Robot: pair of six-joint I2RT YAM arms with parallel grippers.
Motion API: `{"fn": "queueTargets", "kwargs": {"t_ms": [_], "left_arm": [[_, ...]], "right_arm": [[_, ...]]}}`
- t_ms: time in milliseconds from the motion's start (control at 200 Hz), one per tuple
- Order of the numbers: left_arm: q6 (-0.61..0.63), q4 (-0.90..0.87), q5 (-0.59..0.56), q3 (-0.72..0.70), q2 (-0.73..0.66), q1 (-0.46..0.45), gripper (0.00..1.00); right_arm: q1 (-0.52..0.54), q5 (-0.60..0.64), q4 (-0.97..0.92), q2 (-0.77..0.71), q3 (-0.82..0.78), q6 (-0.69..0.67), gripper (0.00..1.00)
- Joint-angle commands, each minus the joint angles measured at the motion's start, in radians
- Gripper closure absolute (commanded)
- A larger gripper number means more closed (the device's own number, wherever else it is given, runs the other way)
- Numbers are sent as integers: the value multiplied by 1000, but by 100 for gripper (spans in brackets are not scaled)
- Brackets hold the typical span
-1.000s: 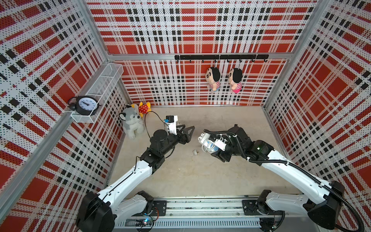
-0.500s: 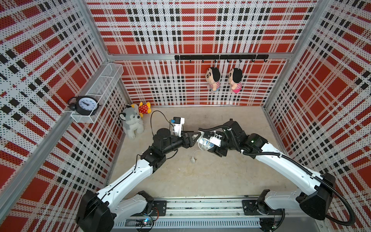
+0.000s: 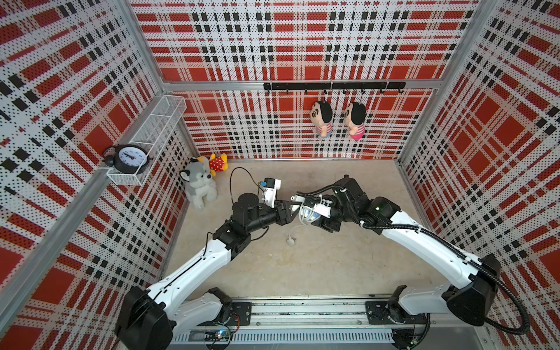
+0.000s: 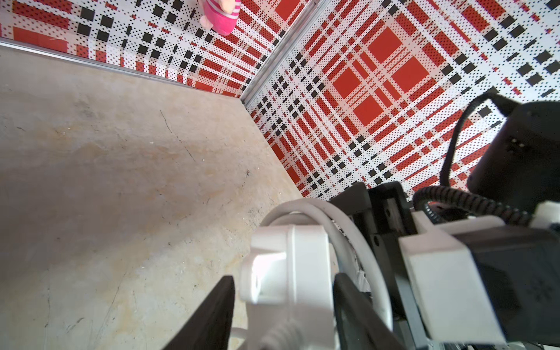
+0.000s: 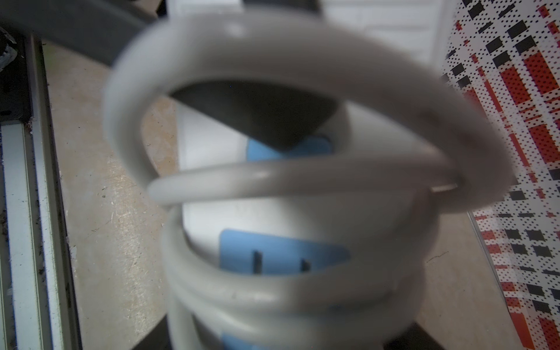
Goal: Unwrap the cord wrapped around the power strip
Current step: Pick up the power strip from the center of the board.
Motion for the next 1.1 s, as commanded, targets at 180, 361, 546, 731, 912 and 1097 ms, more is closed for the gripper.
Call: {"fn": "queueTargets", "kwargs": {"t_ms": [180, 361, 546, 731, 912, 1097], "left_arm": [[-47, 44, 67, 1, -7, 16, 82], [-165, 169, 68, -44, -10, 35, 100], [-350, 316, -2, -101, -21, 60, 100], [-419, 367, -41, -94, -11, 75, 100], [-467, 414, -63, -85, -2, 72, 100], [-502, 450, -90, -88, -13, 75, 100]], "right_arm": [[-2, -34, 85, -1, 37, -53, 100], [-2, 31, 116, -17, 52, -1, 73], [-7, 104, 206, -123, 29, 131, 0], [-32, 162, 293, -294, -93, 269, 0], [-30, -53, 614, -488, -469, 325, 10], [17, -85, 1229, -476, -820, 491, 18]]}}
